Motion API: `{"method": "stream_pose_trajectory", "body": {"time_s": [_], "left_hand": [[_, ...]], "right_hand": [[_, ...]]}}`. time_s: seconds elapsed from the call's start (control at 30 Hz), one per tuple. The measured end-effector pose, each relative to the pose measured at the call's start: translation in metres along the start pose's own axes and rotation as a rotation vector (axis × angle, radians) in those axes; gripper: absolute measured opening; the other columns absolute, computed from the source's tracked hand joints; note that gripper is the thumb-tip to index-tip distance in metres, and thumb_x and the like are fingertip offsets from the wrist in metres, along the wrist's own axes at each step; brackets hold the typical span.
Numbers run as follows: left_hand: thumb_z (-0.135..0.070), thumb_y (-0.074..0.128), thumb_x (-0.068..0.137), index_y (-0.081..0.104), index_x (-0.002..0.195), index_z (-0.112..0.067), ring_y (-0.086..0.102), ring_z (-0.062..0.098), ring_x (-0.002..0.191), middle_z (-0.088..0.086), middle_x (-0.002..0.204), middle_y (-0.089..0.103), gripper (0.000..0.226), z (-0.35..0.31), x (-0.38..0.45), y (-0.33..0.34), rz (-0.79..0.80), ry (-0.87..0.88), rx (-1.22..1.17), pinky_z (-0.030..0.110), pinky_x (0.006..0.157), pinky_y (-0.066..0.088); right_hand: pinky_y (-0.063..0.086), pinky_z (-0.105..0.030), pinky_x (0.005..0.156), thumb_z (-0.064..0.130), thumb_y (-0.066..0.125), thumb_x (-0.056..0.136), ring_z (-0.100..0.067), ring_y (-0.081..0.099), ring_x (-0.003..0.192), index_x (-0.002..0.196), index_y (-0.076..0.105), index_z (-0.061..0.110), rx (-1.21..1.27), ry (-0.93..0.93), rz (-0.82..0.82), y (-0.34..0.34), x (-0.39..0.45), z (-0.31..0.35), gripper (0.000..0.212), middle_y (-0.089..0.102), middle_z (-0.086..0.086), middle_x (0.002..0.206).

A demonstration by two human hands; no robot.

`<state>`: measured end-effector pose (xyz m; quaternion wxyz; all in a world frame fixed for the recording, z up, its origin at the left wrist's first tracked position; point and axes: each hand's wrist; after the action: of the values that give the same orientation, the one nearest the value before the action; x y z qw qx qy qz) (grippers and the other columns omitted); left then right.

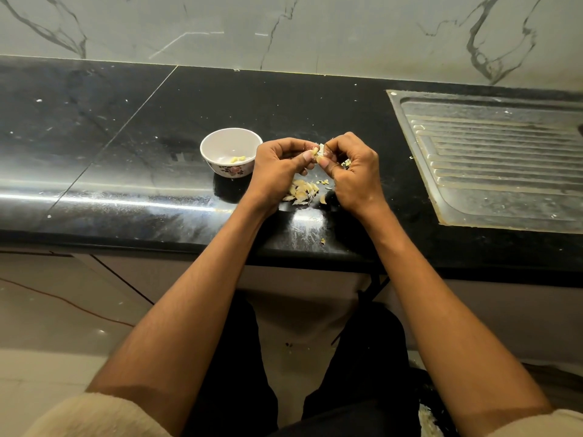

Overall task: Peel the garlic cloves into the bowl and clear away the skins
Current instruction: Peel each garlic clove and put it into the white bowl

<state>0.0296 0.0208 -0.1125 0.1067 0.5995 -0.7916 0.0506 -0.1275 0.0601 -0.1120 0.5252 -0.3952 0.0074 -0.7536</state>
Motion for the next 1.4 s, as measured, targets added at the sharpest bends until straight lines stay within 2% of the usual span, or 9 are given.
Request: {"method": "stream_pose_trajectory", "body": {"time_s": [0.13,0.3,0.57,0.7,0.9,1.03,1.17,1.27,1.4], "left_hand": [[0.001,0.072,0.09,0.076,0.095,-0.011,0.068,0.012,0.077,0.002,0.085,0.077,0.014,-0.001,-0.001,0.001,0.01,0.019,0.015,0.026,0.071,0.055],[-0.002,0.075,0.089,0.077,0.093,-0.015,0.065,0.018,0.083,0.007,0.09,0.077,0.014,0.001,-0.001,0.002,0.016,0.039,0.049,0.03,0.075,0.055],[0.0,0.078,0.085,0.078,0.096,-0.006,0.068,0.01,0.08,0.005,0.088,0.077,0.013,0.005,-0.001,0.004,-0.011,0.073,0.094,0.028,0.08,0.057],[0.002,0.078,0.084,0.078,0.096,-0.007,0.07,0.011,0.082,0.007,0.093,0.078,0.015,0.005,-0.001,0.004,-0.029,0.076,0.104,0.028,0.081,0.058],[0.002,0.077,0.084,0.079,0.1,-0.003,0.075,0.02,0.093,0.008,0.095,0.079,0.017,0.005,-0.002,0.003,-0.012,0.091,0.113,0.036,0.092,0.06],[0.001,0.077,0.084,0.08,0.099,-0.007,0.076,0.021,0.094,0.006,0.093,0.08,0.017,0.006,-0.002,0.004,-0.014,0.088,0.159,0.035,0.091,0.06],[0.001,0.077,0.084,0.081,0.099,-0.009,0.076,0.018,0.093,0.004,0.094,0.079,0.018,0.007,-0.001,0.004,-0.015,0.097,0.186,0.031,0.088,0.06],[0.001,0.076,0.084,0.081,0.098,-0.01,0.076,0.02,0.094,0.007,0.097,0.078,0.019,0.008,0.0,0.004,-0.004,0.107,0.194,0.035,0.091,0.06],[0.002,0.075,0.083,0.081,0.1,-0.01,0.075,0.025,0.095,0.01,0.098,0.077,0.022,0.01,0.002,0.004,0.01,0.116,0.21,0.04,0.092,0.06]], "right_hand": [[0.051,-0.024,0.063,0.009,0.079,0.079,-0.011,0.057,0.069,0.079,0.064,0.012,-0.001,0.028,-0.062,-0.002,0.0,0.002,0.016,0.062,0.003,0.082],[0.053,-0.024,0.061,-0.003,0.071,0.071,-0.015,0.062,0.073,0.089,0.067,0.019,-0.008,0.017,-0.112,-0.005,0.0,0.004,0.029,0.065,-0.004,0.094],[0.054,-0.026,0.057,0.01,0.078,0.079,-0.01,0.065,0.061,0.081,0.08,0.013,-0.065,-0.095,-0.186,-0.004,-0.006,0.008,0.004,0.072,0.0,0.079],[0.054,-0.027,0.056,0.012,0.078,0.078,-0.01,0.065,0.06,0.078,0.08,0.013,-0.098,-0.098,-0.171,-0.004,-0.006,0.007,0.002,0.071,0.001,0.077],[0.052,-0.023,0.057,0.014,0.075,0.077,-0.009,0.062,0.057,0.075,0.077,0.013,-0.12,-0.102,-0.167,-0.004,-0.007,0.009,0.003,0.069,0.001,0.075],[0.051,-0.019,0.057,0.014,0.077,0.078,-0.009,0.062,0.058,0.076,0.077,0.011,-0.128,-0.106,-0.158,-0.004,-0.007,0.008,0.004,0.07,0.001,0.076],[0.053,-0.025,0.057,0.014,0.077,0.077,-0.009,0.062,0.059,0.073,0.077,0.014,-0.154,-0.096,-0.15,-0.003,-0.006,0.005,0.003,0.069,0.002,0.073],[0.053,-0.028,0.057,0.014,0.076,0.076,-0.009,0.062,0.057,0.069,0.075,0.013,-0.163,-0.081,-0.14,-0.003,-0.006,0.004,0.007,0.069,0.003,0.069],[0.052,-0.024,0.055,0.014,0.075,0.073,-0.01,0.062,0.054,0.067,0.075,0.012,-0.158,-0.057,-0.123,-0.003,-0.005,0.005,0.007,0.069,0.004,0.065]]}}
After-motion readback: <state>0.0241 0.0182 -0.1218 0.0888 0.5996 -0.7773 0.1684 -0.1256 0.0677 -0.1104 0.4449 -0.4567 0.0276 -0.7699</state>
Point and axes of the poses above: each hand's wrist, its own x-axis towards the middle knuckle, its own y-axis out of the palm, z = x × y
